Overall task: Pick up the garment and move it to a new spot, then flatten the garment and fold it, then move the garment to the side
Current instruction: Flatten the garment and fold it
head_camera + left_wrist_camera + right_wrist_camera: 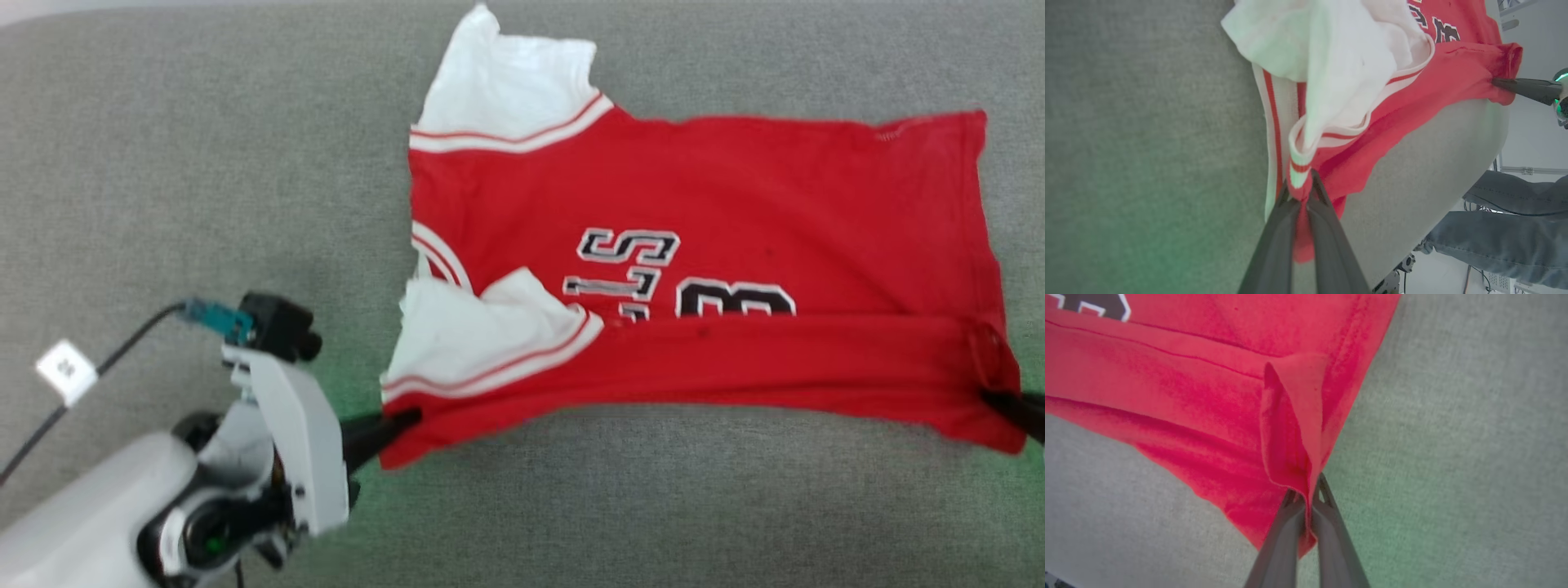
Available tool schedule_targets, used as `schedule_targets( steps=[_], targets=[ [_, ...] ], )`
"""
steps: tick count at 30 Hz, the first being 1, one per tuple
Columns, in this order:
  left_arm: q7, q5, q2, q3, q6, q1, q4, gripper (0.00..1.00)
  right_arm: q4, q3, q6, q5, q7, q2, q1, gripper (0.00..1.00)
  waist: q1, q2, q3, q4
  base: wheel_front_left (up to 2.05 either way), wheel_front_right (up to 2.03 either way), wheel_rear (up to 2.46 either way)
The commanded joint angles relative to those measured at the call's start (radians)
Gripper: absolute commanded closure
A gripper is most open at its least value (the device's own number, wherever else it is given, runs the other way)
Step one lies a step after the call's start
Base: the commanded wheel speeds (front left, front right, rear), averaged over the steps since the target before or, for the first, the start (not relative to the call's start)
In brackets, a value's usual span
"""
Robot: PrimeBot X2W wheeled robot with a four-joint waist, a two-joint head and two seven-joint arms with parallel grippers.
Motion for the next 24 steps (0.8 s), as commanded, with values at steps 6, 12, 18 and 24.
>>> schedule_targets(
  steps=[6, 12, 18, 24],
  targets=[
    [-0.023, -0.032, 0.083, 0.001, 0.051, 0.106, -0.173, 1.0, -0.065, -0.078, -0.001, 0.014, 0.013, -0.016, 0.123, 1.0, 0.0, -0.0001, -0.007, 0.0, 0.0, 0.0, 0.0],
    [-0.075, -0.04, 0.095, 0.017, 0.066, 0.148, -0.21, 0.06, -0.09, -0.152, -0.001, -0.024, -0.03, 0.036, 0.139, 0.0, 0.0, -0.0001, -0.015, -0.001, 0.0, 0.0, 0.0],
    [-0.211, -0.04, 0.085, 0.094, 0.062, 0.16, -0.209, 0.0, -0.121, -0.226, -0.001, -0.107, -0.131, 0.144, 0.078, 0.0, 0.0, -0.0001, -0.033, -0.01, 0.0, 0.0, 0.0],
    [-0.406, 0.026, 0.038, 0.178, 0.06, 0.132, -0.133, 0.0, -0.12, -0.223, -0.001, -0.256, -0.374, 0.259, 0.002, 0.0, 0.0, -0.0001, -0.043, -0.034, 0.0, 0.0, 0.0]
  ],
)
